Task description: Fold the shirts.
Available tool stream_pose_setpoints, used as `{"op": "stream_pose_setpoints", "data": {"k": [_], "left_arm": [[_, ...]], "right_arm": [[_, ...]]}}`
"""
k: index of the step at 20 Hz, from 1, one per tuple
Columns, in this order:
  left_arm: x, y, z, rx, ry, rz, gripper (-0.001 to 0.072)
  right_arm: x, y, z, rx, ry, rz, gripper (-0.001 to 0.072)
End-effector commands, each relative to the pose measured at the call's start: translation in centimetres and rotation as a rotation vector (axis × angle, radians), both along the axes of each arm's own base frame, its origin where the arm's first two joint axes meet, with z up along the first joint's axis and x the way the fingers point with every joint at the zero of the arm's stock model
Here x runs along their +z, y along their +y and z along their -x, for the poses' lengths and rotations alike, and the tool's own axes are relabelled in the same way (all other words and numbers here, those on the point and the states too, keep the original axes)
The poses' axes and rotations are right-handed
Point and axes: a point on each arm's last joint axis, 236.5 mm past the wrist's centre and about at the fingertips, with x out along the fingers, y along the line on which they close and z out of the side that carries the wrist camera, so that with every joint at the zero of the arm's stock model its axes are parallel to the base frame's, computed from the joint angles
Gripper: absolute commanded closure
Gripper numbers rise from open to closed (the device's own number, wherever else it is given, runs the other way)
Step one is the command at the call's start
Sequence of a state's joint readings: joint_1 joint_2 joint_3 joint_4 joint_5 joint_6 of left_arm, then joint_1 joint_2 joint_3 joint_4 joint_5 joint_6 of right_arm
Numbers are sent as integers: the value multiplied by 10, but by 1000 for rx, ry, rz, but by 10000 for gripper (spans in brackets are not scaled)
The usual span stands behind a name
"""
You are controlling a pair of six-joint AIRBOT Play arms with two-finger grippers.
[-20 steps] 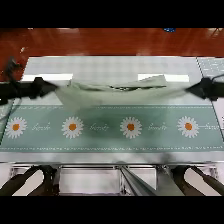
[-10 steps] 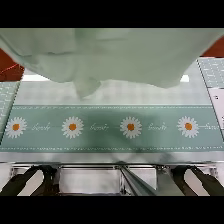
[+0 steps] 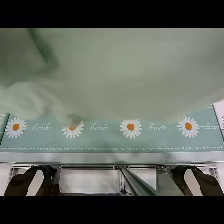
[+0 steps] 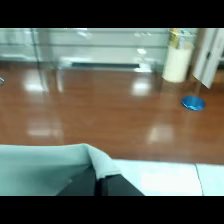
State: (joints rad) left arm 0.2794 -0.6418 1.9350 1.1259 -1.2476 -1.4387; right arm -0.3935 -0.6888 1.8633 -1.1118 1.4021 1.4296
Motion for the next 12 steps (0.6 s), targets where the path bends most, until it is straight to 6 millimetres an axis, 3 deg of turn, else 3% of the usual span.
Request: {"op": "stream_pose_setpoints", "data": {"k": [1, 4, 6, 8, 12], "left_arm": [[-37, 27, 18, 139, 139, 21, 688], [-98, 38, -20, 141, 341, 75, 689], [-156, 38, -58, 93, 509, 132, 688], [-215, 19, -103, -39, 624, 207, 689], [-334, 27, -194, -28, 767, 353, 689]], "right_arm": [[-23, -4, 14, -37, 89, -1, 688], [-65, -9, -9, -16, 209, -62, 688], [-110, -9, -31, 21, 321, -123, 688], [-164, -12, -61, 61, 440, -187, 688], [-277, -29, -138, 82, 567, -346, 688]]}}
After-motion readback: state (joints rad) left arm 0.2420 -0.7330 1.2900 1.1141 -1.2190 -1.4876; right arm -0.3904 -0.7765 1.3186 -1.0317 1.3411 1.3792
